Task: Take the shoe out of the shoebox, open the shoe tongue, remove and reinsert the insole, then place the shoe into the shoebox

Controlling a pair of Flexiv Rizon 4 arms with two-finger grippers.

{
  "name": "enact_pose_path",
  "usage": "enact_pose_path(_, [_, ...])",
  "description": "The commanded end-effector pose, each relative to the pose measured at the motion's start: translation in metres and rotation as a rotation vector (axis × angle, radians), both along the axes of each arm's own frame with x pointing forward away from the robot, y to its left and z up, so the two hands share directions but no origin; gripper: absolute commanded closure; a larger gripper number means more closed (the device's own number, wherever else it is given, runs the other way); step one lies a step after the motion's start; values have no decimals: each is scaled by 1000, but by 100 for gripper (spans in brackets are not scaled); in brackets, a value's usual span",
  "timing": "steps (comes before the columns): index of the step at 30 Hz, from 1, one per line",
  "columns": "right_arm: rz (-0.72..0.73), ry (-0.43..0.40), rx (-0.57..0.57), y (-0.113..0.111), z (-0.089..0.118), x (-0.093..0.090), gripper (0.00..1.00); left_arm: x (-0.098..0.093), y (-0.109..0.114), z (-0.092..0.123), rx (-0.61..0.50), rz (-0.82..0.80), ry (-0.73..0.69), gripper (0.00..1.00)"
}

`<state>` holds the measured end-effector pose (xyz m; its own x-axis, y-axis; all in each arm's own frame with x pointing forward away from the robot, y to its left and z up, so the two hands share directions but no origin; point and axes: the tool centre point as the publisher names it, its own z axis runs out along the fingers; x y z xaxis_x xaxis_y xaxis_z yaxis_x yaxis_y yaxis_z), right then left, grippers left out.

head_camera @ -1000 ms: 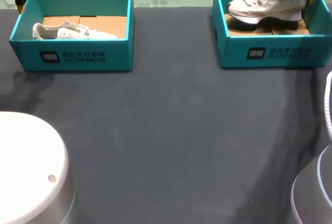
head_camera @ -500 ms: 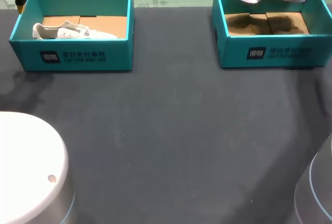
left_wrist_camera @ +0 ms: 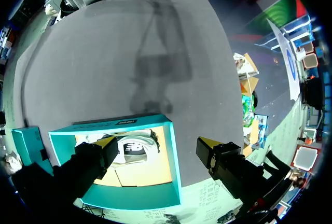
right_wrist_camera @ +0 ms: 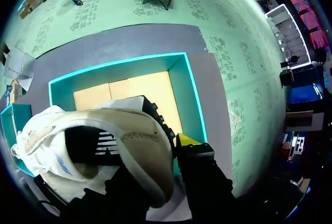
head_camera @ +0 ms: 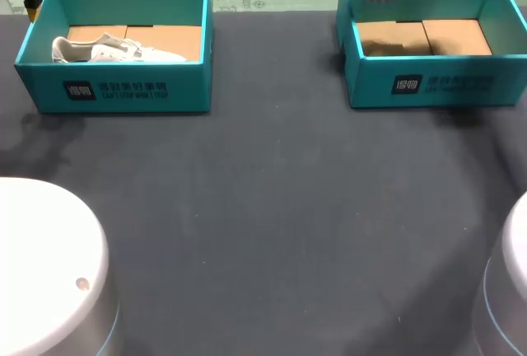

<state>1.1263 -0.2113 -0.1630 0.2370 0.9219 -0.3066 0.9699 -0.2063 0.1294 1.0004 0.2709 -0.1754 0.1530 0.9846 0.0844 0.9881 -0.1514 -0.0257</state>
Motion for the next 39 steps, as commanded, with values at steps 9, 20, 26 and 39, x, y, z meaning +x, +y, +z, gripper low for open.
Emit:
enact_pose_path(9, [23, -116, -52, 55, 32, -90, 100, -1, 0, 0, 2, -1, -2, 0])
enact_pose_path(20, [45, -113, -74, 96, 30, -183, 100, -1, 0, 0, 2, -1, -2, 0])
enact_pose_path(26, [70, -120, -67, 117, 18, -228, 100, -1, 0, 0, 2, -1, -2, 0])
enact_pose_path(39, [95, -144, -37, 165, -3, -297, 100, -1, 0, 0, 2, -1, -2, 0])
